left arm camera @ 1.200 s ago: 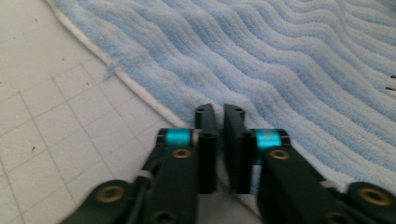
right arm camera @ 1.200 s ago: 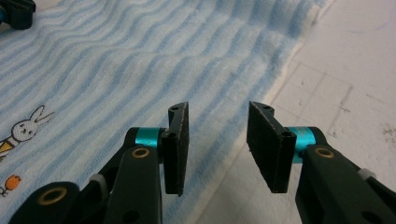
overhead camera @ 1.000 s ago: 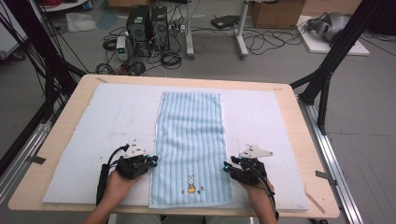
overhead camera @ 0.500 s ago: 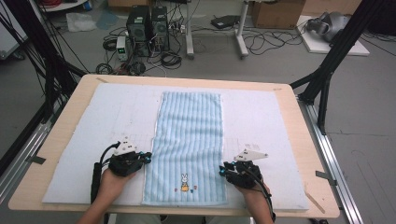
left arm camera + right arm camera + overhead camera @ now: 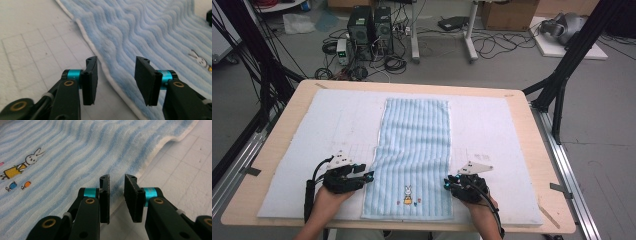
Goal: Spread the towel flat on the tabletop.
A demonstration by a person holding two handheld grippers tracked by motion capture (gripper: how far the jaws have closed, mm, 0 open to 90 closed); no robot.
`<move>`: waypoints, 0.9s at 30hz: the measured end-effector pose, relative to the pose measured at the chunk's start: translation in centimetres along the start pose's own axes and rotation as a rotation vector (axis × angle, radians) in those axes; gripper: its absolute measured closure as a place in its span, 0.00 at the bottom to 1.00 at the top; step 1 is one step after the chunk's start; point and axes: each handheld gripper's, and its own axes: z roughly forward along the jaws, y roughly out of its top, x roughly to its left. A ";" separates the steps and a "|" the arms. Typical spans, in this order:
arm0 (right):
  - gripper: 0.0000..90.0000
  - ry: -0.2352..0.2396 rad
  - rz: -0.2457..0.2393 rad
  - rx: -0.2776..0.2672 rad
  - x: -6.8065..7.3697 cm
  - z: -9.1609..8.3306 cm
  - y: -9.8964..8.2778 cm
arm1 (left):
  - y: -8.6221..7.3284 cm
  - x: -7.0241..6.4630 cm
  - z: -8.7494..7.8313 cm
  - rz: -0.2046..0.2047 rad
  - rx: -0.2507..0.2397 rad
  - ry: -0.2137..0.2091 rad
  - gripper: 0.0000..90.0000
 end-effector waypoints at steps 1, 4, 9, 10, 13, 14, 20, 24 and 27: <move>0.84 -0.001 -0.002 0.003 0.0 0.0 0.0 | -0.1 -0.1 0.1 0.008 0.012 0.003 0.68; 0.95 -0.006 -0.015 0.015 0.1 0.0 0.1 | -0.1 -0.7 0.2 0.054 0.022 0.021 0.83; 0.97 0.035 0.002 0.041 0.0 -0.4 0.1 | -0.2 -1.0 -0.2 0.063 0.046 -0.029 0.97; 0.97 0.041 0.002 0.048 0.1 -0.5 0.0 | -0.3 -1.0 -0.4 0.056 0.050 -0.040 0.97; 0.97 0.090 -0.005 0.064 0.4 -1.3 -0.6 | -0.8 -1.1 -1.1 0.041 0.067 -0.084 0.97; 0.97 0.100 -0.008 0.069 0.5 -1.4 -0.7 | -0.9 -1.1 -1.3 0.040 0.070 -0.097 0.97; 0.98 0.143 -0.016 0.112 0.9 -2.8 -1.5 | -1.4 -1.4 -2.4 0.038 0.061 -0.164 0.92; 0.86 0.120 0.007 0.078 0.5 -3.2 -1.7 | -1.0 -1.0 -2.4 0.007 -0.031 -0.112 0.53; 0.81 0.088 0.052 0.012 0.1 -2.6 -1.3 | -0.2 -0.3 -2.2 0.000 -0.107 -0.071 0.52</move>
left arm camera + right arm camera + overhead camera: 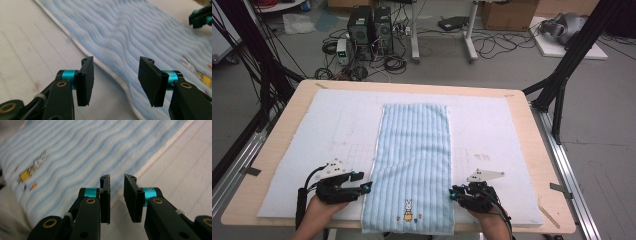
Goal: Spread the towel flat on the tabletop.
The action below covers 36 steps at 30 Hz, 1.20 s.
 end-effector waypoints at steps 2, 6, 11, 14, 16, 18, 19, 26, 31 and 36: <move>0.81 -0.023 0.000 -0.022 0.1 0.6 0.5 | 0.5 0.5 0.3 -0.011 -0.025 0.025 0.55; 0.86 -0.057 -0.068 -0.003 1.1 1.9 1.1 | 1.1 1.5 1.6 -0.003 -0.006 0.059 0.69; 0.93 -0.077 -0.134 0.060 1.7 2.2 1.1 | 1.6 1.7 3.5 0.022 0.024 0.047 0.78; 0.96 -0.055 -0.148 0.099 1.5 1.7 1.2 | 1.8 1.4 4.6 0.042 0.051 0.053 0.79; 0.96 -0.035 -0.152 0.126 1.4 1.3 1.1 | 1.8 1.3 5.2 0.053 0.086 0.067 0.79; 0.92 -0.032 -0.150 0.115 1.3 1.1 0.9 | 1.9 1.2 5.3 0.067 0.105 0.067 0.79; 0.86 -0.028 -0.141 0.105 1.2 1.1 0.8 | 1.9 1.1 5.4 0.075 0.116 0.070 0.79; 0.76 -0.039 -0.043 -0.034 -0.3 0.4 0.5 | 1.7 0.0 4.7 0.188 0.175 0.132 0.98; 0.76 -0.083 -0.016 -0.095 -0.8 -0.4 0.8 | 1.3 0.0 3.6 0.185 0.197 0.142 0.99; 0.76 -0.126 0.007 -0.123 -1.3 0.1 1.5 | 1.0 1.6 2.6 0.077 0.093 0.102 0.86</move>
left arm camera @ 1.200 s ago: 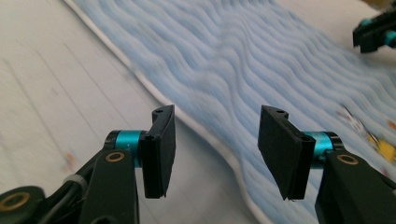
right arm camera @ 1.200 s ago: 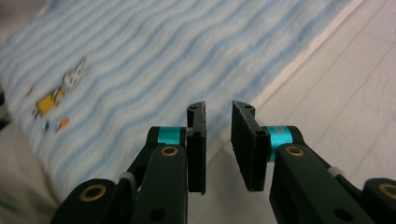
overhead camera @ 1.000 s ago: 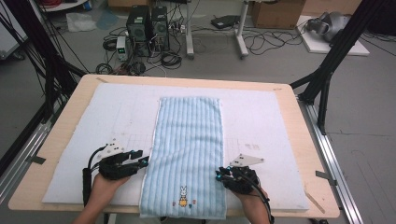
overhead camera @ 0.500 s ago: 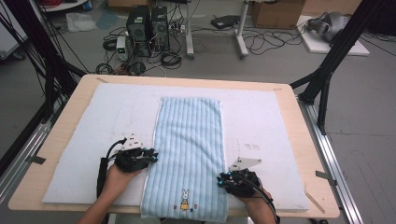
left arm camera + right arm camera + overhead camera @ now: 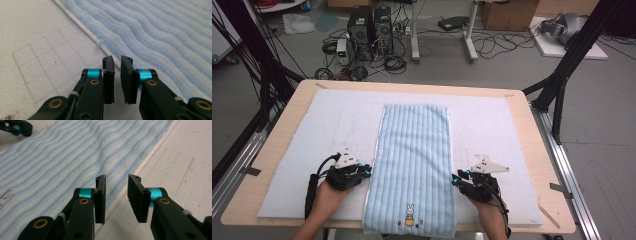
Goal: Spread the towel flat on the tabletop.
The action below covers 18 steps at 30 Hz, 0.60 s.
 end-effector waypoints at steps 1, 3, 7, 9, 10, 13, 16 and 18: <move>0.76 -0.005 0.000 -0.003 -0.1 0.1 0.1 | 0.0 0.4 -0.3 -0.026 -0.046 -0.013 0.81; 0.79 -0.021 -0.013 -0.005 -0.3 0.5 0.7 | 0.1 0.9 -0.7 -0.068 -0.104 -0.040 0.72; 0.84 -0.041 -0.029 -0.002 -1.0 2.1 1.6 | 0.1 2.1 -1.1 -0.081 -0.212 -0.079 0.61; 0.85 -0.054 -0.027 0.017 -1.5 3.4 2.2 | 0.2 2.5 -1.0 -0.077 -0.219 -0.085 0.55; 0.85 -0.058 -0.032 0.022 -1.6 3.8 2.3 | 0.2 2.7 -0.9 -0.087 -0.221 -0.084 0.53; 0.86 -0.083 -0.033 0.062 -1.9 5.4 3.0 | 0.2 3.0 -1.0 -0.101 -0.215 -0.065 0.48; 0.87 -0.102 -0.031 0.095 -2.2 6.3 2.9 | 0.0 3.0 -1.3 -0.111 -0.215 -0.048 0.45; 0.87 -0.151 -0.062 0.110 -2.1 6.2 3.0 | 0.0 3.0 -1.5 -0.128 -0.230 -0.027 0.41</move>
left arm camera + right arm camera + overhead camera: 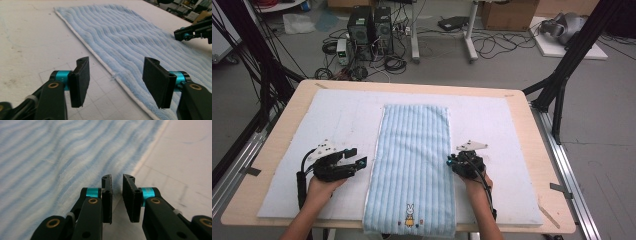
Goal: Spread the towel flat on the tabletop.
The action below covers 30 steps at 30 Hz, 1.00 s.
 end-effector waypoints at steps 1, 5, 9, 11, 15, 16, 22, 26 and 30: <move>0.87 -0.026 -0.017 0.006 0.0 -0.1 0.0 | 0.0 0.0 0.0 -0.009 -0.007 0.005 0.38; 0.81 0.008 -0.007 -0.010 0.0 -0.4 0.0 | 0.2 0.1 -0.2 -0.012 -0.019 0.015 0.24; 0.71 0.062 0.005 -0.094 -0.3 -2.1 0.3 | 0.5 0.6 -0.5 -0.020 -0.052 0.001 0.23; 0.64 0.067 0.015 -0.133 -0.8 -3.2 0.3 | 0.6 0.8 -0.6 -0.020 -0.066 -0.004 0.23; 0.47 0.059 0.039 -0.161 -2.1 -4.3 -0.4 | 0.9 1.4 -0.7 0.010 -0.102 -0.027 0.26; 0.42 0.056 0.043 -0.163 -2.5 -4.4 -0.6 | 0.9 1.5 -0.6 0.032 -0.120 -0.030 0.26; 0.23 0.048 0.066 -0.160 -4.1 -4.7 -1.4 | 1.1 1.9 -0.4 0.057 -0.134 -0.043 0.26; 0.16 0.038 0.064 -0.172 -4.2 -5.4 -1.5 | 2.0 1.4 -0.5 0.052 -0.154 -0.052 0.23; 0.13 0.031 0.036 -0.185 -3.9 -6.4 -2.0 | 1.9 0.8 -0.9 0.042 -0.165 -0.034 0.21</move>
